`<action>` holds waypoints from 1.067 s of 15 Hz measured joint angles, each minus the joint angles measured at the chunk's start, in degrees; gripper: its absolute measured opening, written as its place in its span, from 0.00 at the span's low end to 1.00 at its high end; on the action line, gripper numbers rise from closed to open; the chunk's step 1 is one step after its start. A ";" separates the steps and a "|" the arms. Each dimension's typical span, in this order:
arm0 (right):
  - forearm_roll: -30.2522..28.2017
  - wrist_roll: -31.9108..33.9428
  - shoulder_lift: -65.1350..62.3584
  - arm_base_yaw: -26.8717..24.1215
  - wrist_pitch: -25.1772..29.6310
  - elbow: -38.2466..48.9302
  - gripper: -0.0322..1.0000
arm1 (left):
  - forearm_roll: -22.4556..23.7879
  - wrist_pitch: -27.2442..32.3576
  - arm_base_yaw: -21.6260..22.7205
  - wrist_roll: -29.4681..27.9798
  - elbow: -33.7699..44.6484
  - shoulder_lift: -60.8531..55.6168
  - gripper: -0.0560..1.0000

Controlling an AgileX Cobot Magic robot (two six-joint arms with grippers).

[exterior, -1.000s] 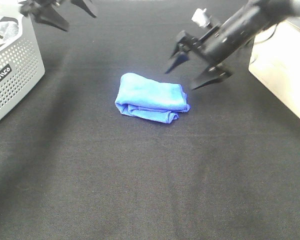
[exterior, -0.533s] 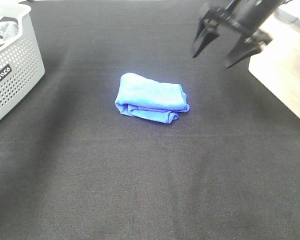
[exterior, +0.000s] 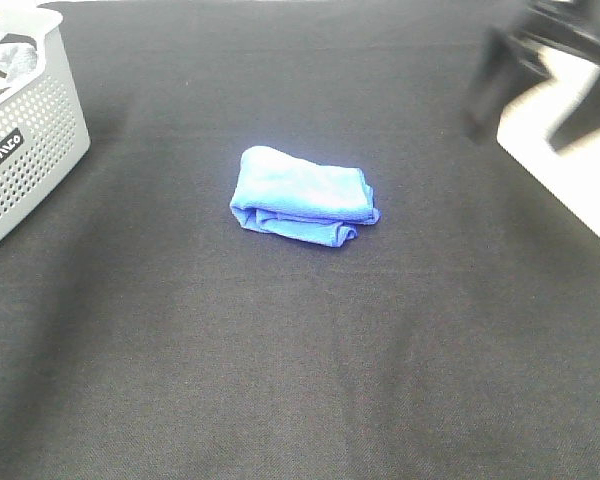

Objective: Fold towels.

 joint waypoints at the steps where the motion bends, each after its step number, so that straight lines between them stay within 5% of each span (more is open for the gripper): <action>1: -1.26 0.00 -4.76 0.00 -0.40 4.47 0.85 | 0.06 0.06 0.00 0.00 4.47 -6.19 0.79; 5: -7.91 2.81 -27.90 0.00 -0.92 23.15 0.85 | 0.92 0.17 0.00 0.00 22.23 -31.68 0.79; 11: -13.18 5.50 -59.36 0.00 -2.29 38.27 0.85 | 1.83 0.17 0.00 0.00 39.25 -65.32 0.79; 16: -13.58 5.16 -75.40 0.00 -5.79 44.52 0.85 | 1.38 -5.04 0.00 1.78 49.79 -76.38 0.79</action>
